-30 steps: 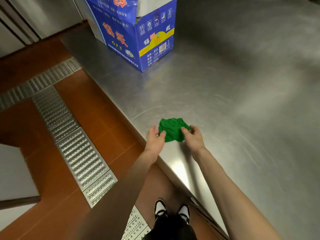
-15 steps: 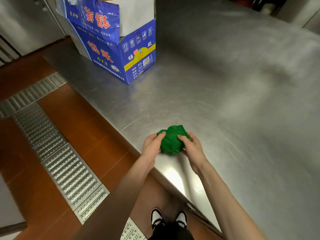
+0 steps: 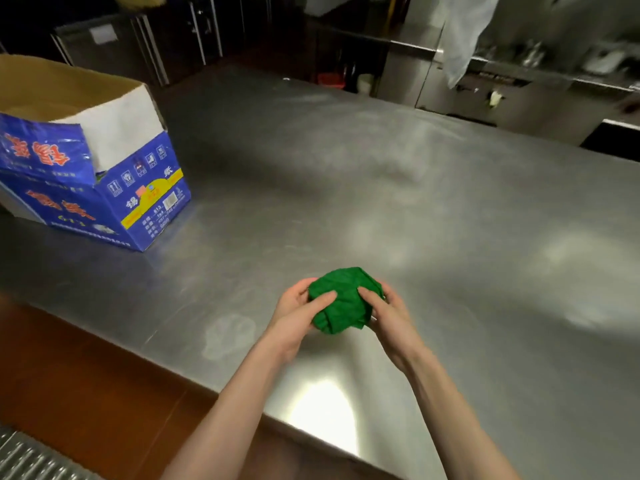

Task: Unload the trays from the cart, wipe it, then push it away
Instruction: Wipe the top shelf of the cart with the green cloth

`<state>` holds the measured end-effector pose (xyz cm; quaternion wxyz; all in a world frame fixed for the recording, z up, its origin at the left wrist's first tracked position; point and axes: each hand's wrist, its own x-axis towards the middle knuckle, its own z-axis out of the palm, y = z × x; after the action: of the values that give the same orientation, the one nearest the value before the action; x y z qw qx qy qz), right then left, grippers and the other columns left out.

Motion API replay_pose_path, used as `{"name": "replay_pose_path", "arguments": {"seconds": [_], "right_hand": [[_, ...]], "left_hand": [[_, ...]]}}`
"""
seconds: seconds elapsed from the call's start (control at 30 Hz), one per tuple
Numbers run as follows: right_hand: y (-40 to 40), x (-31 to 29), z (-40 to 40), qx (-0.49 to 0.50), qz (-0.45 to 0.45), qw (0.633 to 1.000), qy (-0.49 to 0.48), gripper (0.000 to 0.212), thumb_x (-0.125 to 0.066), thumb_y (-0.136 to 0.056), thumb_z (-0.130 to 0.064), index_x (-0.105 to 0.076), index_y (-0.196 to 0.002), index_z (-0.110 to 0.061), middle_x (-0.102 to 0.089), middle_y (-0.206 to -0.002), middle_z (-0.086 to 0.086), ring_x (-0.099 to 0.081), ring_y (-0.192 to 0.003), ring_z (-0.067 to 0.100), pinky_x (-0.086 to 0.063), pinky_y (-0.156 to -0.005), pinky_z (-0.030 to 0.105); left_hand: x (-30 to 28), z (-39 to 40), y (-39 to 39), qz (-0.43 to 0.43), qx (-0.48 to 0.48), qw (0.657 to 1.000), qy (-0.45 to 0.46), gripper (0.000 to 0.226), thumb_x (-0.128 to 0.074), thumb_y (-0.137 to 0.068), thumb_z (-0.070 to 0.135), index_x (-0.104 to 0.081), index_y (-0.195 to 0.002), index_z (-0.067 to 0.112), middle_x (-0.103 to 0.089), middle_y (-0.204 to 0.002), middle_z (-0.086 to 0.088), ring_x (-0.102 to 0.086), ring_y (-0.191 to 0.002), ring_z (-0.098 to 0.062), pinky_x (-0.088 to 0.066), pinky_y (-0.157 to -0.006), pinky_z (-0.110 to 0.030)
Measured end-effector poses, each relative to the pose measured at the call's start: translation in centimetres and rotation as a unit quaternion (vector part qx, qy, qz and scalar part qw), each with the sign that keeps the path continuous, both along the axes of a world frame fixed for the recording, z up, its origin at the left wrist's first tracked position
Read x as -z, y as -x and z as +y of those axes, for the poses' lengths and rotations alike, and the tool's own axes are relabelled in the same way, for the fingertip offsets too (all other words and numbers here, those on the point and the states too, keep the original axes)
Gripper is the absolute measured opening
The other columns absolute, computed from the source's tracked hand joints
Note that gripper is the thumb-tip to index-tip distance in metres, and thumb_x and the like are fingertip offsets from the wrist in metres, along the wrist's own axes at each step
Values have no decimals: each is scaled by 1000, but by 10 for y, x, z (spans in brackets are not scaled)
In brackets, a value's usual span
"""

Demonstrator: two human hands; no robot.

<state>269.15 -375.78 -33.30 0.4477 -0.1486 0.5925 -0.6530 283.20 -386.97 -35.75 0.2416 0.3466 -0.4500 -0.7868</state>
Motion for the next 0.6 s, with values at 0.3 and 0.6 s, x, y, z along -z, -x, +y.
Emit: {"name": "replay_pose_path", "arguments": {"seconds": [0.3, 0.6], "right_hand": [[65, -40, 127, 99, 0, 994, 45, 27, -71, -97, -14, -63, -121, -5, -77, -114, 18, -76, -101, 27, -63, -86, 42], [109, -50, 292, 268, 61, 959, 62, 21, -72, -97, -13, -65, -117, -10, -78, -108, 14, -74, -90, 23, -59, -64, 36]], "left_hand": [[-46, 96, 93, 30, 87, 995, 42, 30, -74, -97, 11, -68, -127, 8, -79, -117, -12, -77, -109, -29, -64, -86, -36], [-68, 245, 179, 55, 237, 970, 19, 36, -77, -94, 14, -68, -129, 8, -77, -124, -14, -75, -114, -31, -63, -88, -36]]}}
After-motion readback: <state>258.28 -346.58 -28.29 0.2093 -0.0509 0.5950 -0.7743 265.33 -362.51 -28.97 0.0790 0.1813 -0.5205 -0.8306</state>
